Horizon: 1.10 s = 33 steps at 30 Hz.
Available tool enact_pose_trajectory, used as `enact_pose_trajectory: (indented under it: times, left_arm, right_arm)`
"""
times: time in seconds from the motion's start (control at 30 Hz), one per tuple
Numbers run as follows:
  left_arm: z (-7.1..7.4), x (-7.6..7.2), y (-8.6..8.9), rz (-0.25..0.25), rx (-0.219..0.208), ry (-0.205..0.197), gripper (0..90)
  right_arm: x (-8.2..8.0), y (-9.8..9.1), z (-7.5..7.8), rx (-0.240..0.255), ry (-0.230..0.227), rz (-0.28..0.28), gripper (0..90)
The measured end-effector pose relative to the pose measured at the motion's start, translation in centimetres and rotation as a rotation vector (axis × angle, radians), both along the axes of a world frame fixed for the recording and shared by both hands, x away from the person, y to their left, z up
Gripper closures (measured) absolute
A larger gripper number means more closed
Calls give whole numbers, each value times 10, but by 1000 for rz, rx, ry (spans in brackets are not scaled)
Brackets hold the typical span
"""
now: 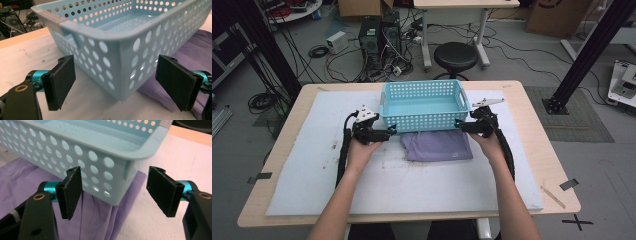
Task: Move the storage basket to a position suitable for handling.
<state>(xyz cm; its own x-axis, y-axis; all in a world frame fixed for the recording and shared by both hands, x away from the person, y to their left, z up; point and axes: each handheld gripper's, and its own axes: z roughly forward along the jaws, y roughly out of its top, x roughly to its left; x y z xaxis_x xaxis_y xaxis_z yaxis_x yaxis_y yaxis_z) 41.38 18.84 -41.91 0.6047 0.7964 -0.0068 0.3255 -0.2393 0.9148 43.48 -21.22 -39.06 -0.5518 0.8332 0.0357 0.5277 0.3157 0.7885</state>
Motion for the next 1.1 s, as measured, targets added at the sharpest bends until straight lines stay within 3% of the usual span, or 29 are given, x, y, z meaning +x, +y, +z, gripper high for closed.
enact_pose_trajectory:
  times: [0.13, 0.17, 0.2, 0.27, 0.37, 0.43, 0.53, 0.57, 0.73, 0.83, 1.1]
  left_arm:
    - [4, -13, 11, -14, 10, -25, 164]
    - [8, -25, 20, -19, 6, -61, 164]
    - [8, -25, 20, -19, 6, -61, 164]
    - [12, -37, 29, -28, -12, -99, 165]
    - [17, -56, 41, -69, -29, -152, 164]
    - [20, -67, 47, -99, -34, -166, 164]
    - [23, -84, 55, -139, -22, -198, 164]
    - [24, -91, 57, -153, -24, -206, 164]
    - [26, -107, 64, -179, -63, -186, 164]
    - [28, -113, 65, -187, -71, -196, 164]
    - [27, -115, 65, -192, -87, -188, 164]
  right_arm:
    - [-14, -11, 4, 35, -27, -5, 276]
    - [-19, -15, 6, 44, -39, -10, 275]
    - [-19, -15, 6, 44, -39, -10, 275]
    - [-36, -25, 10, 93, -85, -25, 260]
    - [-49, -31, 13, 124, -116, -20, 260]
    - [-65, -37, 16, 165, -147, -3, 260]
    - [-75, -39, 17, 172, -163, 10, 260]
    - [-85, -40, 16, 178, -177, 24, 260]
    - [-100, -38, 12, 169, -188, 40, 260]
    - [-107, -36, 12, 162, -194, 48, 260]
    - [-120, -39, 10, 159, -212, 31, 259]
